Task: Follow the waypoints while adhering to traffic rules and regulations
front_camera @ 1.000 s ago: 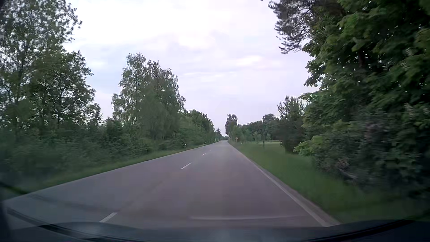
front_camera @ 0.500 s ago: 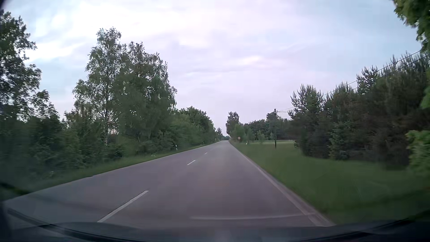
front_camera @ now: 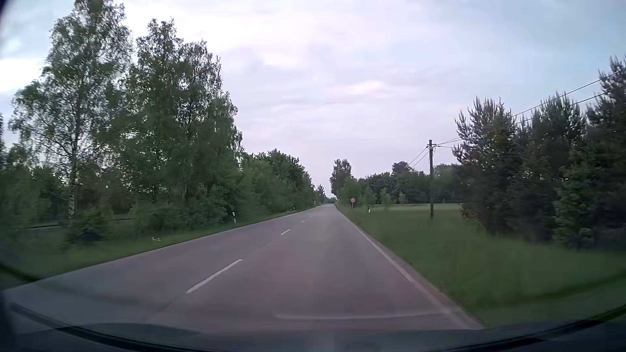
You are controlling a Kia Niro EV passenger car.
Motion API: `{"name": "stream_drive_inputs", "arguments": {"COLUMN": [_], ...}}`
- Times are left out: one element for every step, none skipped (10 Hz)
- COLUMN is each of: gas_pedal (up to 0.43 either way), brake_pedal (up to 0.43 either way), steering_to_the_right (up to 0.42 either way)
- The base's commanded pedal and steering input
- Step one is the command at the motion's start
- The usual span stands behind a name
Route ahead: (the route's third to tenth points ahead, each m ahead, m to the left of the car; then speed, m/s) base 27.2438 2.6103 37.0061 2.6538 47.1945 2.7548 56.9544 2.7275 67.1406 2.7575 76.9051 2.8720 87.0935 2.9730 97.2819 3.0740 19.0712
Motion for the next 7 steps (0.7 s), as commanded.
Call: {"name": "stream_drive_inputs", "arguments": {"gas_pedal": [0.157,0.15,0.15,0.138,0.13,0.13,0.138], "brake_pedal": [0.0,0.0,0.0,0.0,0.0,0.0,0.0], "steering_to_the_right": [-0.002,-0.002,-0.002,-0.002,-0.002,-0.002,-0.002]}}
